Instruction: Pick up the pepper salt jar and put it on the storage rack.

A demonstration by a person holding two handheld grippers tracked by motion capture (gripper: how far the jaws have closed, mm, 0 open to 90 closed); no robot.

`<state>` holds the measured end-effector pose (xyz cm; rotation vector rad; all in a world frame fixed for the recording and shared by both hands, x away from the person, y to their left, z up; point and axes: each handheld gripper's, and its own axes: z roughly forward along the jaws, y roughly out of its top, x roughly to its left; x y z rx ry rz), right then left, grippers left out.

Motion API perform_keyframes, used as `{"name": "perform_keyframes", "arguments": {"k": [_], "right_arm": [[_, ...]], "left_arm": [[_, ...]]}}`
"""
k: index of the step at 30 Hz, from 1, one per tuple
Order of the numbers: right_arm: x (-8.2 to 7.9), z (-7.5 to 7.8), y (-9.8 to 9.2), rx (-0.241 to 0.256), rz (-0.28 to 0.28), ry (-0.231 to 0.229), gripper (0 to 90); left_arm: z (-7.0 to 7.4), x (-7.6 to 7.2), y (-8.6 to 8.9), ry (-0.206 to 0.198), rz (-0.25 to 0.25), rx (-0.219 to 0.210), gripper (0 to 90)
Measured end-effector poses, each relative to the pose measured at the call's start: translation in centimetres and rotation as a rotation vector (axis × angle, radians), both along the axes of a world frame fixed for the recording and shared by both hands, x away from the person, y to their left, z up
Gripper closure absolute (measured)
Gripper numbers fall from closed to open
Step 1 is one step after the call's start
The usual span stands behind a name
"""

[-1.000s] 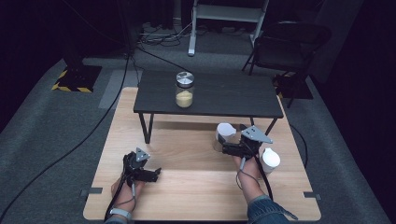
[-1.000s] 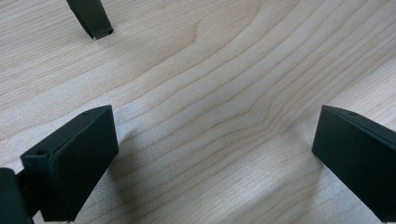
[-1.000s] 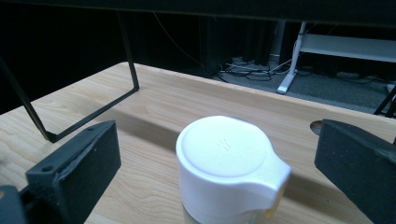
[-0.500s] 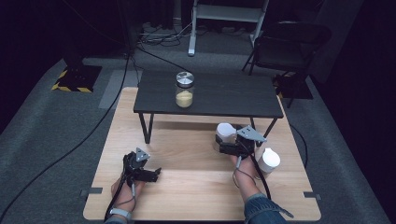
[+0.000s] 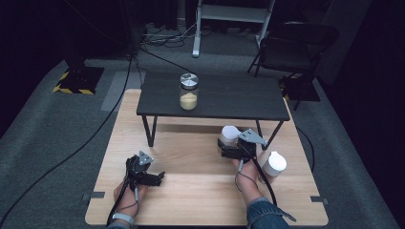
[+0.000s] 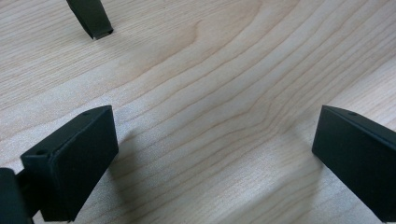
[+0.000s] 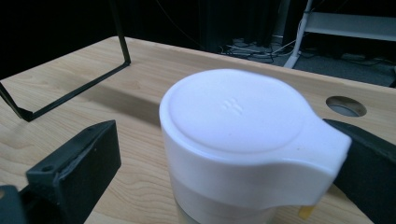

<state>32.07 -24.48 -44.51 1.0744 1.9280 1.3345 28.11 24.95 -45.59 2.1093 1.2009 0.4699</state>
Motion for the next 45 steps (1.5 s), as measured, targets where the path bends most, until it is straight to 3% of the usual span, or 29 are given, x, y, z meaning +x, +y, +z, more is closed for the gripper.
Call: {"name": "perform_keyframes", "arguments": {"k": [18, 33, 45], "right_arm": [[0.6, -0.5, 0.7, -0.037, -0.004, 0.031, 2.4], [1.2, -0.3, 0.5, -0.074, -0.008, 0.051, 25.2], [1.4, -0.3, 0.3, -0.071, 0.012, 0.054, 30.3]], "left_arm": [[0.0, 0.0, 0.0, 0.000, 0.000, 0.000, 0.4], [0.0, 0.0, 0.0, 0.000, 0.000, 0.000, 0.4], [0.0, 0.0, 0.0, 0.000, 0.000, 0.000, 0.4]]}}
